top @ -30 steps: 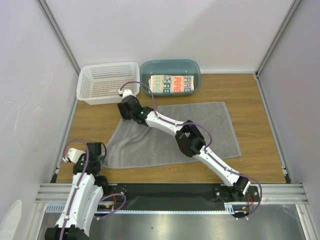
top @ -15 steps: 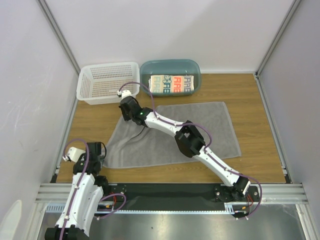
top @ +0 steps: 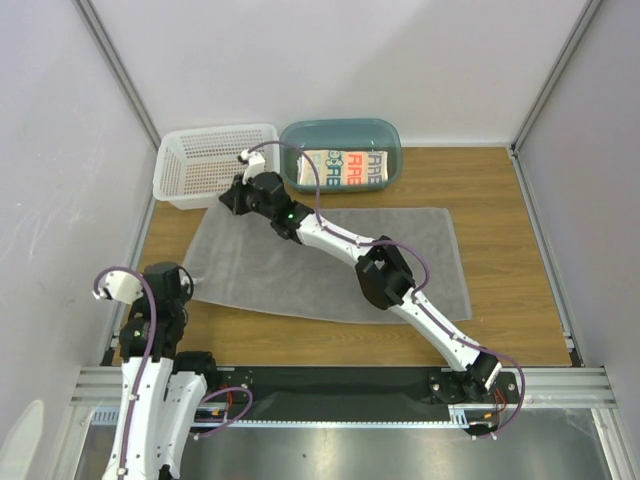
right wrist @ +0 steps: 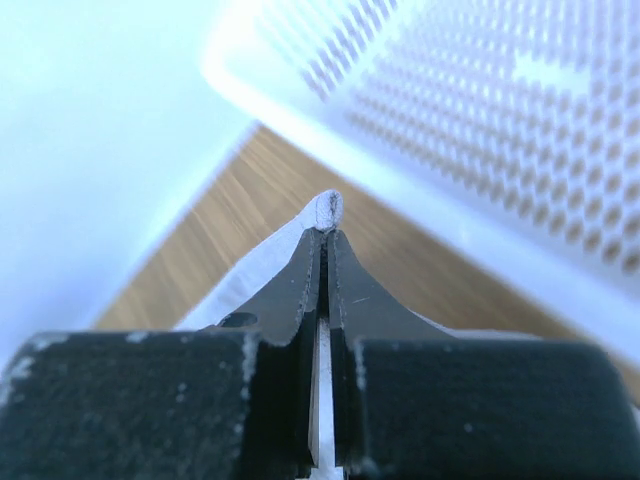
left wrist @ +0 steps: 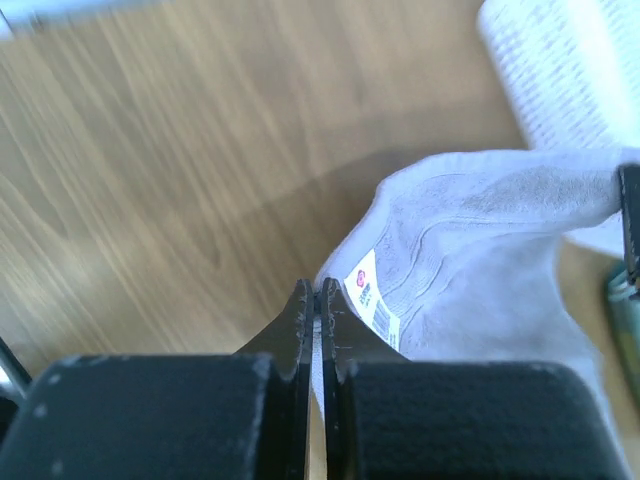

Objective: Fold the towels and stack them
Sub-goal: Fold the towel

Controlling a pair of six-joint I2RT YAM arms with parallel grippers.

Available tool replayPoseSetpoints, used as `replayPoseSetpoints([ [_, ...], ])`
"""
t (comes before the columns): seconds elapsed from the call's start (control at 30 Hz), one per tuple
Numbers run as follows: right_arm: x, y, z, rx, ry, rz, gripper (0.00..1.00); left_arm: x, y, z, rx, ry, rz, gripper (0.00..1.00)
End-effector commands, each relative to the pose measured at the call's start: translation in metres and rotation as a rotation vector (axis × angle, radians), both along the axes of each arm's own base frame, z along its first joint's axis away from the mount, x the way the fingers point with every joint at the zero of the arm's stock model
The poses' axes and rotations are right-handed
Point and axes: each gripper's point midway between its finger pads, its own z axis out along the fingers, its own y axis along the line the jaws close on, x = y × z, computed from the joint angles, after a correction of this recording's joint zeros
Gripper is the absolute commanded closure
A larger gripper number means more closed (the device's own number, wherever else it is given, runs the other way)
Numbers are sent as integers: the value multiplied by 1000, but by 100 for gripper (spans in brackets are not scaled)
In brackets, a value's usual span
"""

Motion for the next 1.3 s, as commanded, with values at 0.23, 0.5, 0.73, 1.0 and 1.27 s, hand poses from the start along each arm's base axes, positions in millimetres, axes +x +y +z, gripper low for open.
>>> replayPoseSetpoints([
  [0.23, -10, -8, 193, 428, -221, 46, 100, -10, 23, 44, 184, -18, 1, 100],
  [0.5, 7, -29, 211, 473, -224, 45, 100, 14, -4, 91, 267, -248, -252, 100],
  [0.73, 16, -60, 237, 401, -285, 77, 100, 28, -44, 106, 245, -364, -495, 100],
  [1.0, 26, -111, 249, 354, -265, 119, 100, 38, -88, 135, 278, -530, -758, 100],
  [1.27, 37, -159, 246, 269, -284, 78, 100, 49, -136, 151, 219, -576, -975, 100],
])
